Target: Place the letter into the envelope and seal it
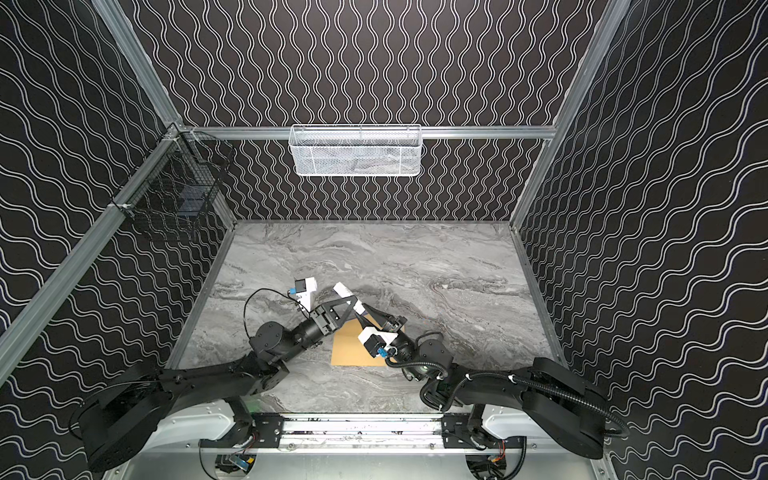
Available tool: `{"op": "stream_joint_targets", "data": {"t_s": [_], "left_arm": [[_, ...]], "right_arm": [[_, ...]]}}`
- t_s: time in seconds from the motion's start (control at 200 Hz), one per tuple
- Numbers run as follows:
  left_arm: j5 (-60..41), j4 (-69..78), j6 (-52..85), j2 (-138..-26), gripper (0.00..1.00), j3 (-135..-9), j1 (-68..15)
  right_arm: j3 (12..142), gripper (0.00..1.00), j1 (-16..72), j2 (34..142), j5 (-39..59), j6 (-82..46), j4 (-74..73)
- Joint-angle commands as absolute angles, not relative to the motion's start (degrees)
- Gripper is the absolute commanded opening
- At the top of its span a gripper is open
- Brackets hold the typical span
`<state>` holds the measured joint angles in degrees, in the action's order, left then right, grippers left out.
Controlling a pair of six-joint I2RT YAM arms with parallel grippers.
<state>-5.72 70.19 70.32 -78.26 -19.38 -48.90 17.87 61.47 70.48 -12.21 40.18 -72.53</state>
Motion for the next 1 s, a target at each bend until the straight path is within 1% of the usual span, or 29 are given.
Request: {"op": "stream_joint_targets", "data": {"t_s": [0.0,0.06,0.11,0.21,0.315,0.425,0.53,0.611,0.706,0.836,0.896,0.946,0.996], "left_arm": [[-8.1,72.0,69.7,-77.7,0.0,-19.6,-49.1],[-8.0,71.2,69.3,-77.1,0.0,-19.7,-49.1],[-7.9,70.9,69.0,-76.7,0.0,-19.6,-49.1],[-8.0,71.3,68.8,-76.6,0.0,-19.4,-49.2],[-8.5,72.3,68.9,-77.3,0.0,-19.6,-49.2],[-8.8,73.2,68.9,-77.7,0.0,-19.8,-49.3],[-8.6,72.6,68.2,-76.9,0.0,-19.8,-49.3],[-8.2,71.6,67.8,-76.0,0.0,-19.6,-49.3],[-7.9,71.3,67.6,-75.7,0.0,-19.7,-49.3],[-7.6,72.8,68.0,-76.3,0.0,-19.3,-49.3],[-7.2,73.2,68.3,-76.3,0.0,-18.9,-49.3],[-7.0,73.3,68.4,-76.3,0.0,-18.9,-49.3],[-6.7,73.1,68.3,-76.3,0.0,-19.1,-49.3]], "right_arm": [[19.8,0.23,61.6,68.8,-9.4,27.6,-69.6],[21.3,0.24,61.6,67.6,-8.1,20.1,-64.1],[21.2,0.25,61.6,66.5,-7.6,14.1,-62.9],[19.4,0.25,61.6,64.6,-5.8,4.2,-65.5],[19.3,0.28,61.5,63.6,-2.9,-6.4,-66.1],[20.2,0.31,61.5,64.9,-1.0,-20.4,-66.4],[19.3,0.35,61.4,66.2,2.0,-27.9,-72.0],[18.7,0.37,61.0,66.0,3.2,-31.3,-74.7],[18.9,0.37,60.3,65.8,5.3,-34.1,-76.2],[18.7,0.27,58.6,65.2,7.9,-35.3,-77.3],[18.2,0.26,57.7,64.0,8.4,-34.1,-76.0],[17.8,0.31,56.8,62.7,9.0,-31.8,-73.8],[17.3,0.43,56.0,61.4,10.4,-27.4,-72.8]]}}
